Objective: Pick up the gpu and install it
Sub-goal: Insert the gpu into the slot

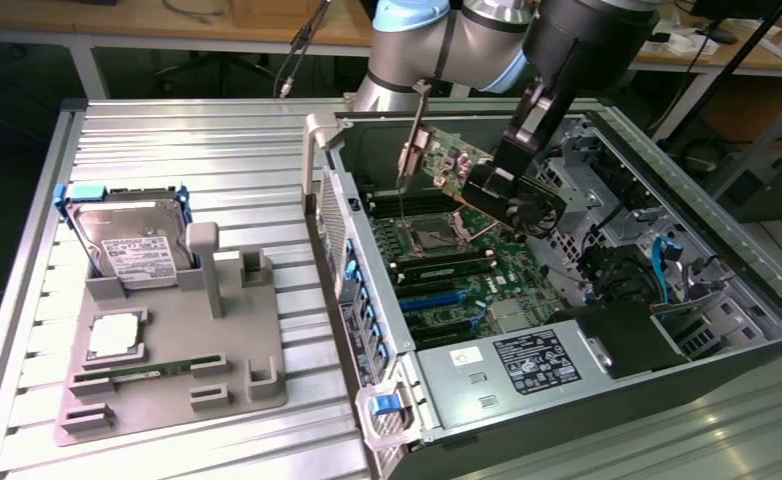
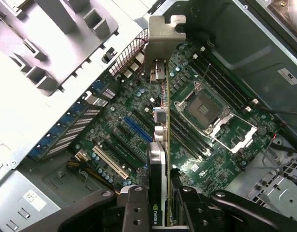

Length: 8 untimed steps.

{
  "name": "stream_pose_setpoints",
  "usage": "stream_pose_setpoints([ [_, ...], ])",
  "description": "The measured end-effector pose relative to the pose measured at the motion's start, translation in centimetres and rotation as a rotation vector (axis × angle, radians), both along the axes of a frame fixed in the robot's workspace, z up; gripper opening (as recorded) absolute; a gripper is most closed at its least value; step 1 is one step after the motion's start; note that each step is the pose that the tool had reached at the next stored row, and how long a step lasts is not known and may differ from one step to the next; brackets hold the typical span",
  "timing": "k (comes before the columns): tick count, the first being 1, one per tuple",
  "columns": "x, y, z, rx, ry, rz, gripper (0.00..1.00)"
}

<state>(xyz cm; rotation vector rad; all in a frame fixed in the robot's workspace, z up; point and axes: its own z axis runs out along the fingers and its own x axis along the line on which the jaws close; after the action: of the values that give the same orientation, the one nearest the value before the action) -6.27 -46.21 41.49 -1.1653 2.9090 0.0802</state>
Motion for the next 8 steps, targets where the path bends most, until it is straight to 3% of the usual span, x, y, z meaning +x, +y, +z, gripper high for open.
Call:
stream_pose_setpoints([
  [8,0.0,0.0,0.0,0.0,0.0,0.025,0.27],
])
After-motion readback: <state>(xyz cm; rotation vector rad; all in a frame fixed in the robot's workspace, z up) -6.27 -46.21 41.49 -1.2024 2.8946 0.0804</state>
